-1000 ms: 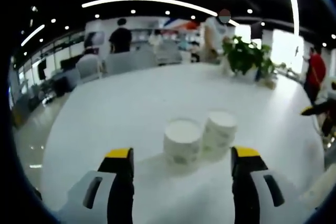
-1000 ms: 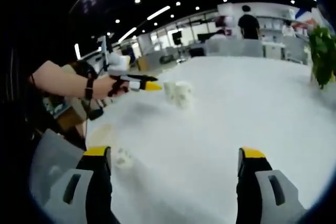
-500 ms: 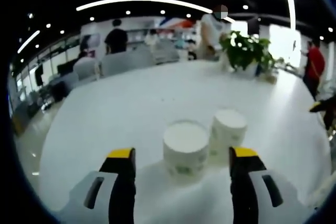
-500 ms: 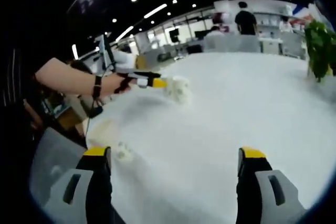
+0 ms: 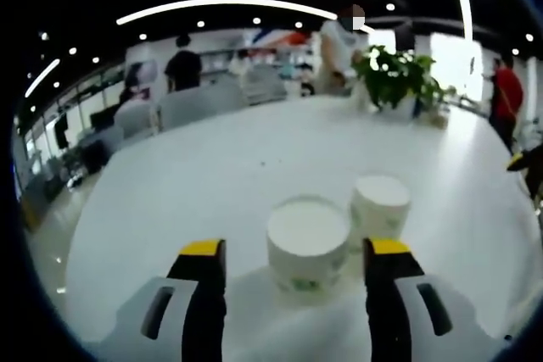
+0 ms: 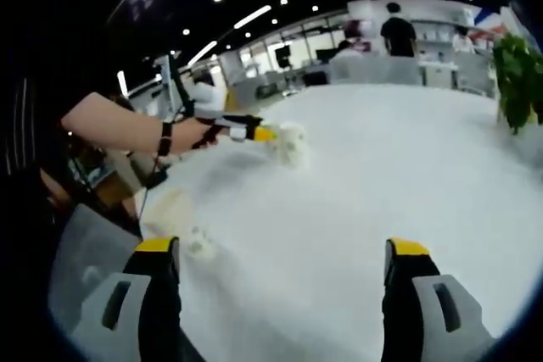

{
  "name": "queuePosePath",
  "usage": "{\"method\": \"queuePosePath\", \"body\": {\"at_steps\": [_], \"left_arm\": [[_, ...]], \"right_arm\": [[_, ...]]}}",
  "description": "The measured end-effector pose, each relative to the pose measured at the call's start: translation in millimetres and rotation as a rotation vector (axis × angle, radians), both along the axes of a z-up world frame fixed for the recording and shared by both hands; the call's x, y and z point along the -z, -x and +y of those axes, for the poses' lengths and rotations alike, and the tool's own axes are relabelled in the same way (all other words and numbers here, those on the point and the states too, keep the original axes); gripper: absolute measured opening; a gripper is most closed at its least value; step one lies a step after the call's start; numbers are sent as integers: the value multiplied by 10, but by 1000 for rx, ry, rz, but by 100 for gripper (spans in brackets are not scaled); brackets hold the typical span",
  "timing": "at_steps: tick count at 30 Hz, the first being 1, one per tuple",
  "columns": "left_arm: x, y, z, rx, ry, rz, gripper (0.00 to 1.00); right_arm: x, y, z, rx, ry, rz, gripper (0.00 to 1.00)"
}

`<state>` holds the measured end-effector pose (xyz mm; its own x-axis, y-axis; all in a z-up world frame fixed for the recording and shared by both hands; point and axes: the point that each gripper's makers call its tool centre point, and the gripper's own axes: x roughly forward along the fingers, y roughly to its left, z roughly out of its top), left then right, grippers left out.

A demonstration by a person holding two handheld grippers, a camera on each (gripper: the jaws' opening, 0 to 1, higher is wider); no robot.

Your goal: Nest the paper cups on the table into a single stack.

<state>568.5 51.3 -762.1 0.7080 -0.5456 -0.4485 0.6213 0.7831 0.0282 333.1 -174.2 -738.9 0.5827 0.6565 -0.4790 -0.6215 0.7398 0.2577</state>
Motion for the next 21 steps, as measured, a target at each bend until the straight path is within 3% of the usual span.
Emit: {"method": "queuePosePath", "body": {"at_steps": [16, 21], "left_arm": [[61, 8, -114, 63, -2, 11, 41], [88, 9, -133, 71, 3, 22, 39]], "right_arm": [[4, 21, -60, 12, 6, 5, 98], [18, 38, -86, 15, 11, 6, 98]]}}
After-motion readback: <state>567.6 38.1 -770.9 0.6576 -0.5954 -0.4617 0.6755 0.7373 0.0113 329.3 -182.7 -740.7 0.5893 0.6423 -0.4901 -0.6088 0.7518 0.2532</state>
